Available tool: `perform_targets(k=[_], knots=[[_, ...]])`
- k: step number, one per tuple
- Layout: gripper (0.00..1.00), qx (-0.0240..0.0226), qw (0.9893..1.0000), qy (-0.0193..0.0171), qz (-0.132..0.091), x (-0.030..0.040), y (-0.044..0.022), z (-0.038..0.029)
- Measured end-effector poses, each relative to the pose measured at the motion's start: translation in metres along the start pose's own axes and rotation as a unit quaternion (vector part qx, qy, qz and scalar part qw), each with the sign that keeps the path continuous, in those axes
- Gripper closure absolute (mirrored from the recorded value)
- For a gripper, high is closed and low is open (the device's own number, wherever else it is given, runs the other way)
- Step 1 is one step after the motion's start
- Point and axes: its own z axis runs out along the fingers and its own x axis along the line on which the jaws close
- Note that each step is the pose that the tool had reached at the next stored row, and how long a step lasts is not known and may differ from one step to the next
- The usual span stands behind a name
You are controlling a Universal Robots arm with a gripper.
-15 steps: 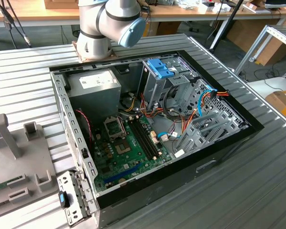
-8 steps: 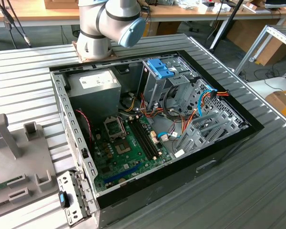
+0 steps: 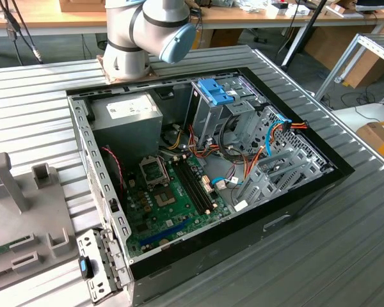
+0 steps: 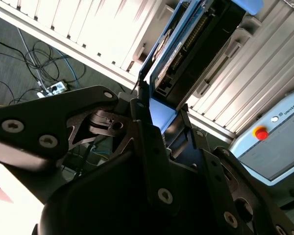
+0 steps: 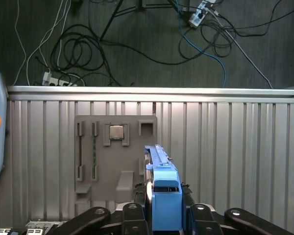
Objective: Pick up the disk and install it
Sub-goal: 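Pick up the disk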
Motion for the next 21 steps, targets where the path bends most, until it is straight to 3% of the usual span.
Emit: perform_targets(k=[6,8,12,17,19,21], knots=[[0.64,0.0000,1.0000,0.0000,0.000,-0.0006,-0.0150,0.0001],[0.64,0.0000,1.0000,0.0000,0.000,-0.0009,-0.0239,0.0001],[0.64,-0.0001,1.0000,0.0000,0.000,-0.0011,-0.0273,0.0001],[0.64,0.0000,1.0000,0.0000,0.000,-0.0017,-0.0405,0.0002],[0.64,0.0000,1.0000,0.0000,0.000,-0.0023,-0.0580,0.0004],[0.64,0.0000,1.0000,0.0000,0.000,-0.0028,-0.0691,0.0004]])
